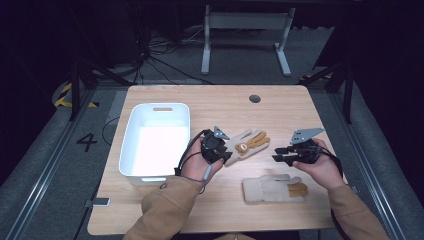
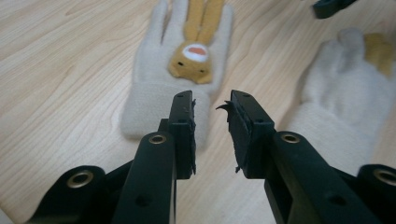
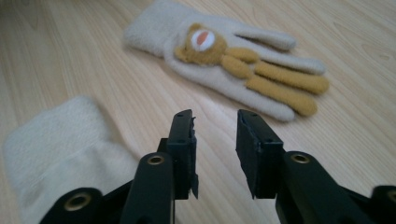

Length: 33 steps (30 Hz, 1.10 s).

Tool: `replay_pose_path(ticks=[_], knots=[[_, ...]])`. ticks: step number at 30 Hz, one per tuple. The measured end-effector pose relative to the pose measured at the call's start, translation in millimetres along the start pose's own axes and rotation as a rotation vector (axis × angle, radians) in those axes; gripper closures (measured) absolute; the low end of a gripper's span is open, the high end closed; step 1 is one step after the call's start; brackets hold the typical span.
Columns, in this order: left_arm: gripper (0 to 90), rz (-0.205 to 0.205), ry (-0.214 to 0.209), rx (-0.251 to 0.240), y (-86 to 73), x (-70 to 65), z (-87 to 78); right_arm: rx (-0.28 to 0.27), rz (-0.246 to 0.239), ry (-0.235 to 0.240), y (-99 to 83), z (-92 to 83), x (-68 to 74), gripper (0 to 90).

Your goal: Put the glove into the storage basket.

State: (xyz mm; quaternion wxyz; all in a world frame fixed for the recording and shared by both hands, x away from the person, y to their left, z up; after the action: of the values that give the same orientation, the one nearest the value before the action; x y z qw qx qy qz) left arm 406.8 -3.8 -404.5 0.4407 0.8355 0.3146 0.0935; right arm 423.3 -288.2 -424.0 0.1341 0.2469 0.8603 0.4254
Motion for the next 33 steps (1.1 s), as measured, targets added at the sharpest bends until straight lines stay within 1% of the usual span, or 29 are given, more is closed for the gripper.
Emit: replay_pose_path(ticks=[1,3,4,5,6,7,8,9,12,14,15,16,17,18,19,21,22,24,25,26,28,30,33], knots=[[70.4,-0.007,-0.002,-0.010,-1.7,-1.2,-1.8,-0.001,0.002,0.000,1.7,3.0,-2.1,65.9],[70.4,-0.014,-0.009,-0.008,-5.0,-0.5,-5.4,0.004,-0.003,0.002,4.7,9.4,-5.7,65.3],[70.4,-0.014,-0.009,-0.008,-5.0,-0.5,-5.4,0.004,-0.003,0.002,4.7,9.4,-5.7,65.3],[70.1,-0.019,-0.007,-0.005,-7.7,0.9,-7.5,0.002,-0.006,0.004,7.4,16.5,-9.1,64.2],[69.8,-0.025,-0.006,-0.004,-8.6,1.3,-8.4,0.002,-0.007,0.007,8.7,20.0,-10.4,63.7],[69.4,-0.025,-0.006,-0.004,-8.6,1.3,-8.4,0.002,-0.007,0.007,8.7,20.0,-10.4,63.7],[69.4,-0.035,-0.001,-0.006,-11.7,3.7,-12.1,-0.003,-0.019,0.011,11.9,27.5,-13.6,62.0],[69.3,-0.035,-0.001,-0.006,-11.7,3.7,-12.1,-0.002,-0.022,0.015,13.3,31.5,-15.2,61.1],[67.8,-0.049,0.006,0.000,-18.8,4.9,-18.3,0.002,-0.034,0.031,17.2,44.0,-18.4,58.2],[67.8,-0.059,0.010,0.000,-22.8,5.0,-21.5,-0.002,-0.042,0.057,19.8,53.4,-19.2,54.5],[67.8,-0.061,0.014,0.000,-24.5,5.4,-23.4,-0.001,-0.046,0.071,20.7,58.5,-19.0,53.5],[67.8,-0.064,0.015,0.006,-26.2,5.9,-25.3,0.005,-0.066,0.074,21.9,63.1,-19.3,52.6],[67.7,-0.064,0.015,0.006,-26.2,5.9,-25.3,0.005,-0.066,0.074,21.9,63.1,-19.3,52.6],[67.7,-0.068,0.020,0.007,-27.9,6.5,-26.8,0.005,-0.080,0.079,23.1,67.8,-18.8,51.6],[67.6,-0.082,0.026,0.005,-31.3,7.5,-29.7,-0.002,-0.105,0.095,26.2,77.1,-17.9,48.6],[67.6,-0.086,0.033,0.007,-34.4,8.9,-32.6,-0.014,-0.122,0.109,28.7,83.5,-16.8,47.3],[67.6,-0.090,0.040,0.004,-35.7,9.5,-34.2,-0.009,-0.126,0.123,29.9,86.8,-16.4,46.3],[67.6,-0.094,0.042,0.002,-37.1,10.3,-36.0,-0.007,-0.131,0.126,31.0,89.9,-15.8,45.8],[67.5,-0.101,0.046,0.002,-38.5,11.4,-37.9,-0.019,-0.139,0.146,34.8,95.6,-13.3,45.0],[67.6,-0.101,0.046,0.002,-38.5,11.4,-37.9,-0.019,-0.139,0.146,34.8,95.6,-13.3,45.0],[67.6,-0.106,0.053,0.003,-40.3,13.1,-39.5,-0.022,-0.144,0.170,36.9,103.2,-11.0,43.4],[67.4,-0.108,0.050,0.003,-41.2,13.6,-39.4,-0.008,-0.145,0.185,35.5,110.1,-9.9,42.9],[67.3,-0.111,0.048,0.007,-41.7,13.6,-39.2,0.009,-0.143,0.189,33.1,117.0,-9.2,42.2]])
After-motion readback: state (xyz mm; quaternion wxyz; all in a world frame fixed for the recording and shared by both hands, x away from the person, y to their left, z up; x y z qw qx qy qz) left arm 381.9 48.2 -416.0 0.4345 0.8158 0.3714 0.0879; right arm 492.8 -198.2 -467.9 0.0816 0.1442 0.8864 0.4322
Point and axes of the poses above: each handheld gripper's, and its own axes: z roughly forward along the jaws, y roughly out of its top, x roughly to its left, the point moved 3 cm from there along z, roughly forward along the jaws, and after that the axes turned 9 degrees about -x, right-handed, at the moved point
